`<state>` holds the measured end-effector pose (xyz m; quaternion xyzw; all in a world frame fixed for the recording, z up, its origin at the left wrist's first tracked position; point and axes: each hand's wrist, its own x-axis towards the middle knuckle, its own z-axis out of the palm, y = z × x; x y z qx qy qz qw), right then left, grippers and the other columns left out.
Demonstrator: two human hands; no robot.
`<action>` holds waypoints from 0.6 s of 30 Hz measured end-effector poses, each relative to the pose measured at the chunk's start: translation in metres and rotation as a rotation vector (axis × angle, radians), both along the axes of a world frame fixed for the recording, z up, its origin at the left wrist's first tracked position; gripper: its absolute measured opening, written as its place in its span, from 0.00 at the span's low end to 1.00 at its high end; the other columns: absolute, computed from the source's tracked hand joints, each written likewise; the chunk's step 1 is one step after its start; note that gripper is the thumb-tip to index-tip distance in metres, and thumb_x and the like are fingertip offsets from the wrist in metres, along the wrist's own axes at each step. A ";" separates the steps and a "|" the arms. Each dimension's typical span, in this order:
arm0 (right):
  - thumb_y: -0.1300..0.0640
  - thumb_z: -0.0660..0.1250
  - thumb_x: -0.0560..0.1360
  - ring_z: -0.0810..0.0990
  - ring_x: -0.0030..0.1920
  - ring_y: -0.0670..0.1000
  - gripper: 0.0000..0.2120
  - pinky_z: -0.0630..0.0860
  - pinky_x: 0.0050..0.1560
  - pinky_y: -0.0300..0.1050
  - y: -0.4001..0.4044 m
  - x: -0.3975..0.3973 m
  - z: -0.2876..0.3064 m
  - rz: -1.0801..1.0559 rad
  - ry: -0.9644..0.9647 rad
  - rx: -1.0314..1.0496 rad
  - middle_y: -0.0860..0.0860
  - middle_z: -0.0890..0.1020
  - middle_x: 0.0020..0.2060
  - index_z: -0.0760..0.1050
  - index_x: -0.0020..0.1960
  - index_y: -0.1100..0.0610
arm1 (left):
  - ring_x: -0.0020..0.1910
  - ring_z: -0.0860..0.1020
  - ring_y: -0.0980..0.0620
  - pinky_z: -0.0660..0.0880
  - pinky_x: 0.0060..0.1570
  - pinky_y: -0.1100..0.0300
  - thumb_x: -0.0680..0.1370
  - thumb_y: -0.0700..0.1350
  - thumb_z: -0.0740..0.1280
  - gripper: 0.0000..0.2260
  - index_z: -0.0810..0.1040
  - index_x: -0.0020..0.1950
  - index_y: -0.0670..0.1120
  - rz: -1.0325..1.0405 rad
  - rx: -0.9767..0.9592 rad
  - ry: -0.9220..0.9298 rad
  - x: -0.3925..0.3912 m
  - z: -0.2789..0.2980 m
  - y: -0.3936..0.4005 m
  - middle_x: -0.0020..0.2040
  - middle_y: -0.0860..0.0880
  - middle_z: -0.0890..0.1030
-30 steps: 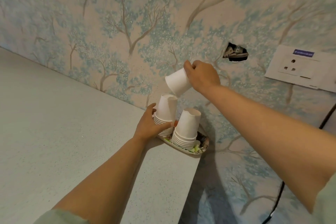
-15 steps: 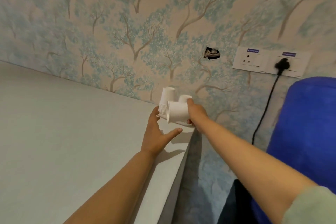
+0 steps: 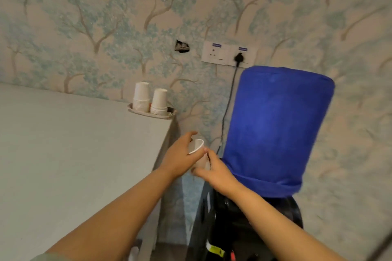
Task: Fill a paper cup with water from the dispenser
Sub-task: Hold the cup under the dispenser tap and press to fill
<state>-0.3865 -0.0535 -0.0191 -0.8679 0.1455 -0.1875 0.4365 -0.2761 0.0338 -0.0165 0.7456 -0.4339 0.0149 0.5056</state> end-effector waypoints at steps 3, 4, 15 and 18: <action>0.51 0.70 0.61 0.79 0.46 0.38 0.19 0.75 0.46 0.31 -0.011 -0.026 -0.022 -0.164 -0.055 -0.033 0.42 0.80 0.44 0.71 0.51 0.43 | 0.66 0.71 0.46 0.68 0.62 0.55 0.73 0.60 0.65 0.32 0.62 0.72 0.49 -0.148 0.192 -0.080 -0.043 -0.005 -0.024 0.68 0.43 0.72; 0.52 0.68 0.64 0.79 0.46 0.42 0.16 0.73 0.44 0.29 -0.017 -0.035 -0.032 -0.219 -0.062 -0.028 0.44 0.80 0.44 0.73 0.51 0.48 | 0.67 0.70 0.45 0.67 0.64 0.52 0.73 0.61 0.64 0.34 0.59 0.74 0.48 -0.206 0.238 -0.083 -0.059 -0.010 -0.031 0.69 0.43 0.71; 0.50 0.79 0.56 0.77 0.44 0.32 0.20 0.72 0.39 0.27 -0.067 -0.201 -0.175 -0.557 0.174 0.250 0.41 0.80 0.41 0.73 0.43 0.43 | 0.76 0.46 0.43 0.50 0.72 0.45 0.69 0.62 0.67 0.46 0.44 0.76 0.49 -0.287 0.677 -0.469 -0.130 -0.121 -0.103 0.77 0.41 0.47; 0.49 0.79 0.54 0.79 0.49 0.48 0.28 0.77 0.49 0.45 -0.070 -0.231 -0.231 -0.603 0.277 0.362 0.51 0.80 0.47 0.75 0.52 0.53 | 0.75 0.36 0.42 0.38 0.71 0.45 0.67 0.61 0.70 0.50 0.39 0.76 0.48 -0.240 0.758 -0.590 -0.146 -0.179 -0.118 0.77 0.40 0.38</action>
